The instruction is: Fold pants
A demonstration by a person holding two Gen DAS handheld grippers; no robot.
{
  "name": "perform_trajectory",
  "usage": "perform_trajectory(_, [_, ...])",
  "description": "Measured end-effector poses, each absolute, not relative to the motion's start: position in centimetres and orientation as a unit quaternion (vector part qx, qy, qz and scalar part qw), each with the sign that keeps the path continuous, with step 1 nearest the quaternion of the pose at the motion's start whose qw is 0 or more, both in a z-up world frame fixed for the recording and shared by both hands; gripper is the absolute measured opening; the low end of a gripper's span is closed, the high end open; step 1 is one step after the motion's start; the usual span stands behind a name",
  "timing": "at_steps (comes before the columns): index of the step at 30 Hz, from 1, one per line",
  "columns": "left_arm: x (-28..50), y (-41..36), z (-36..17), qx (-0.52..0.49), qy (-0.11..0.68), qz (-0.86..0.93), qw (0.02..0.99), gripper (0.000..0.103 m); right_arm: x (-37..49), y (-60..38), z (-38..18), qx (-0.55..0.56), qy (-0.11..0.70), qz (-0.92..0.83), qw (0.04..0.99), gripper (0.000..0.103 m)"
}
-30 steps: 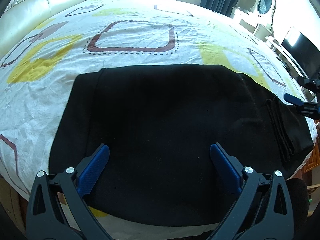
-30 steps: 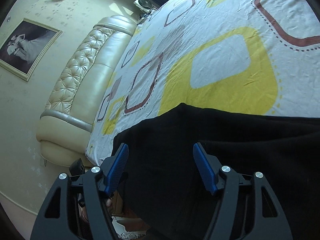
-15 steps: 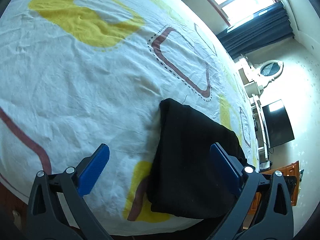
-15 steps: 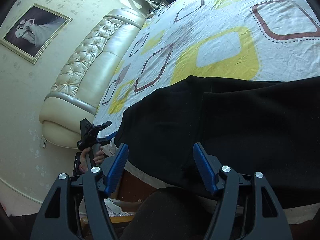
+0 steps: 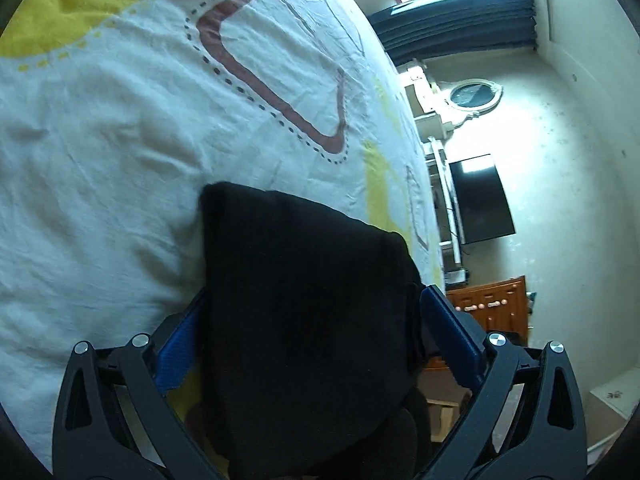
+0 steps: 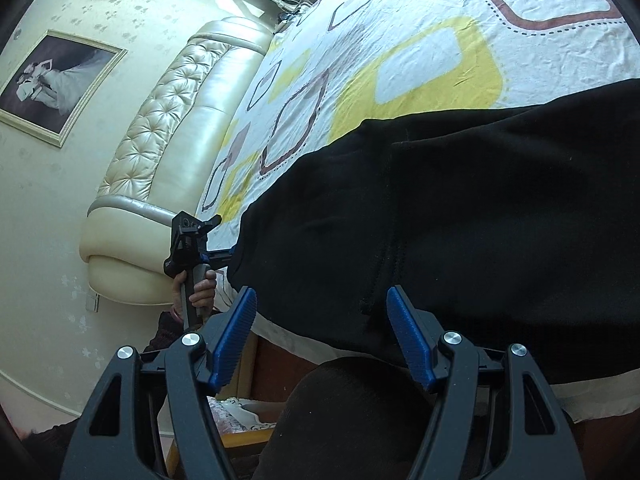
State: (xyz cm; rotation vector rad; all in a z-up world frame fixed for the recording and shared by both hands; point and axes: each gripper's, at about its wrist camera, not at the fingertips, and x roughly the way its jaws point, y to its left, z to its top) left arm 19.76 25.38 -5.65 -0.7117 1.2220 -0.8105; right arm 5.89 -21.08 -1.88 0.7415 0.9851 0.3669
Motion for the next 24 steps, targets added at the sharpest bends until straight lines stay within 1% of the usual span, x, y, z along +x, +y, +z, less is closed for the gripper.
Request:
perform_trajectory(2, [19.6, 24.3, -5.9, -0.279, 0.553, -0.355, 0.700, 0.096, 6.0, -20.7, -2.0, 0.350, 0.461, 0.174, 0.797, 0.067])
perform_trajectory(3, [19.6, 24.0, -5.9, -0.269, 0.552, -0.357, 0.704, 0.096, 6.0, -20.5, -2.1, 0.352, 0.461, 0.175, 0.796, 0.067])
perform_trajectory(6, [20.0, 24.2, -6.1, -0.287, 0.550, -0.352, 0.701, 0.096, 6.2, -20.1, -2.2, 0.361, 0.460, 0.181, 0.790, 0.067])
perform_trajectory(7, [20.2, 24.3, -6.1, -0.293, 0.551, -0.347, 0.700, 0.094, 6.2, -20.1, -2.2, 0.364, 0.460, 0.183, 0.789, 0.067])
perform_trajectory(9, [20.3, 23.9, -6.0, -0.286, 0.559, -0.340, 0.700, 0.083, 6.3, -20.0, -2.4, 0.367, 0.462, 0.184, 0.786, 0.067])
perform_trajectory(11, [20.2, 23.8, -6.4, -0.274, 0.572, -0.333, 0.698, 0.045, 6.2, -19.9, -2.6, 0.368, 0.464, 0.181, 0.785, 0.067])
perform_trajectory(13, [20.1, 24.1, -7.0, -0.271, 0.581, -0.319, 0.698, 0.033, 6.1, -20.0, -2.8, 0.369, 0.466, 0.180, 0.784, 0.067])
perform_trajectory(16, [20.0, 24.6, -7.2, -0.287, 0.579, -0.315, 0.695, 0.020, 5.7, -20.1, -2.6, 0.371, 0.463, 0.172, 0.786, 0.067])
perform_trajectory(17, [20.0, 24.6, -7.2, -0.290, 0.579, -0.312, 0.695, 0.017, 5.6, -20.3, -2.5, 0.371, 0.463, 0.171, 0.787, 0.067])
perform_trajectory(19, [19.7, 24.5, -6.6, -0.288, 0.574, -0.310, 0.701, 0.014, 5.3, -20.6, -2.2, 0.369, 0.461, 0.165, 0.790, 0.067])
perform_trajectory(24, [19.0, 24.2, -4.1, -0.290, 0.562, -0.310, 0.710, 0.012, 4.5, -21.9, -1.5, 0.369, 0.452, 0.151, 0.798, 0.067])
